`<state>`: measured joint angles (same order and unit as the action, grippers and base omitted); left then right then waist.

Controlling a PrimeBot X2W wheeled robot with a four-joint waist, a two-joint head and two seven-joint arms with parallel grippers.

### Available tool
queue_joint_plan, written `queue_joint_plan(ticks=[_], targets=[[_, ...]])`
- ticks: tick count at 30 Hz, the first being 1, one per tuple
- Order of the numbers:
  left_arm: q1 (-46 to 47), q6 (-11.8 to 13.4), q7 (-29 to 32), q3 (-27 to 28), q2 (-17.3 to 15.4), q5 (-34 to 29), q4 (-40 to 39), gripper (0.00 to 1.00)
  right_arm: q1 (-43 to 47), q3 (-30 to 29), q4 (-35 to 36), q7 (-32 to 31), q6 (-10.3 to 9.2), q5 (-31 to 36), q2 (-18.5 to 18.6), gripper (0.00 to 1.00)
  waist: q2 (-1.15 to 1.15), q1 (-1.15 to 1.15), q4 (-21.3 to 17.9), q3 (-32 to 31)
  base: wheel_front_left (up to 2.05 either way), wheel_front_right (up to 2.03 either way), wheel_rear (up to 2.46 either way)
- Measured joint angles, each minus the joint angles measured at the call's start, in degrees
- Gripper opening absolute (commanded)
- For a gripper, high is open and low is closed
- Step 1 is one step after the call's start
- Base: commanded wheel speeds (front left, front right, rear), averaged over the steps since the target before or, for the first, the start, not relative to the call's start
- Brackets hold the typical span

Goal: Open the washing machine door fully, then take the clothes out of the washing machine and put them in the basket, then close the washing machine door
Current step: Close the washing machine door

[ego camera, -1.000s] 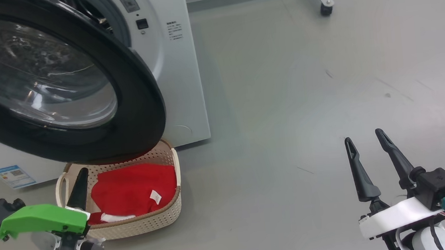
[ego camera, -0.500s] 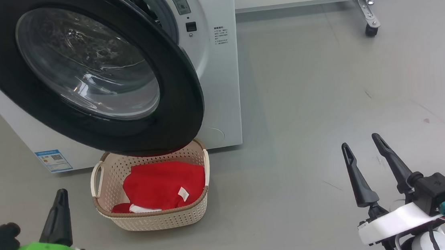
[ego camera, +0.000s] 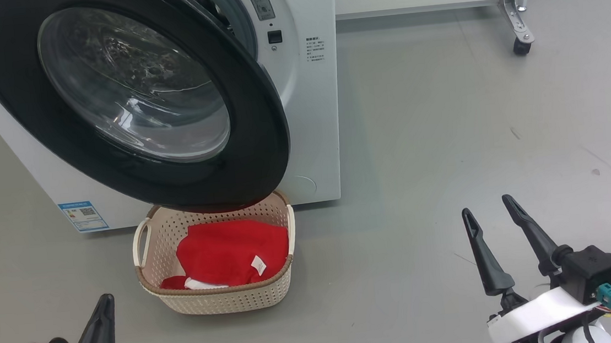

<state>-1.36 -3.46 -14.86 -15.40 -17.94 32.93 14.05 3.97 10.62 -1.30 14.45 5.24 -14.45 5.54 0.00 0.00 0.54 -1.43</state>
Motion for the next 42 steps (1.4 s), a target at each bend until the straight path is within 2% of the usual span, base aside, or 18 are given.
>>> queue_joint_plan(ticks=[1,4,5,18,42], targets=[[-0.2,0.7,0.0,0.2,0.1,-0.5,-0.1,0.04,0.1,0.0,-0.2,0.0,0.0,0.0,-0.1,1.0,0.0,0.0,0.1,0.0,0.0,0.0,0.0],[-1.0,2.3,0.0,1.0,1.1,-1.8,-1.0,0.93,0.2,-0.1,-0.8,0.0,-0.02,-0.2,-0.2,1.0,0.0,0.0,0.2,0.0,0.0,0.0,0.0],[-1.1,2.6,0.2,1.5,1.5,-2.8,-1.9,1.0,0.3,-0.1,-0.9,0.0,-0.03,-0.3,-0.3,1.0,0.0,0.0,0.2,0.0,0.0,0.0,0.0],[-2.7,4.2,0.2,5.3,6.0,-6.3,-7.3,1.0,1.3,-0.5,-3.8,-1.3,-0.87,-1.6,-1.0,1.0,0.0,0.0,0.3,0.2,0.0,0.0,0.0],[-5.2,3.1,0.2,8.0,9.2,-9.5,-8.3,1.0,1.2,-0.3,-4.4,-1.3,-1.29,-1.6,-1.0,1.0,0.0,0.0,0.3,1.0,0.0,0.0,0.0]])
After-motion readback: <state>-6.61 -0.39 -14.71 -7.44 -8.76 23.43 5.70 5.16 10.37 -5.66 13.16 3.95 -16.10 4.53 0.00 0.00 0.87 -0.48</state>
